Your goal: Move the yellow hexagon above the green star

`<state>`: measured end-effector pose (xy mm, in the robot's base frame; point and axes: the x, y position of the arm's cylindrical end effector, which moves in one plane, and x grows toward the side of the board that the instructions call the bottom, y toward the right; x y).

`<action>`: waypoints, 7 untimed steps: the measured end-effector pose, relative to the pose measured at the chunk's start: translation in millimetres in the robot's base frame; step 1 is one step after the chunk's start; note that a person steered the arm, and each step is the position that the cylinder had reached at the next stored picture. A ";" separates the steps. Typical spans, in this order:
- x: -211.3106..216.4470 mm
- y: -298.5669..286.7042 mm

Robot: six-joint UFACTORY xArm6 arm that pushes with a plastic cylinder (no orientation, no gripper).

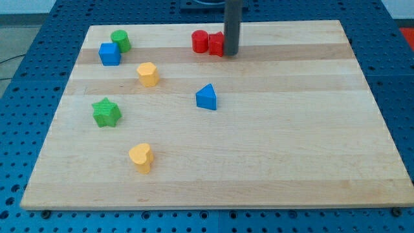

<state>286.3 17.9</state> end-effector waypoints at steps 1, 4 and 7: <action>-13.7 -38.8; 7.3 -44.4; 71.7 -152.5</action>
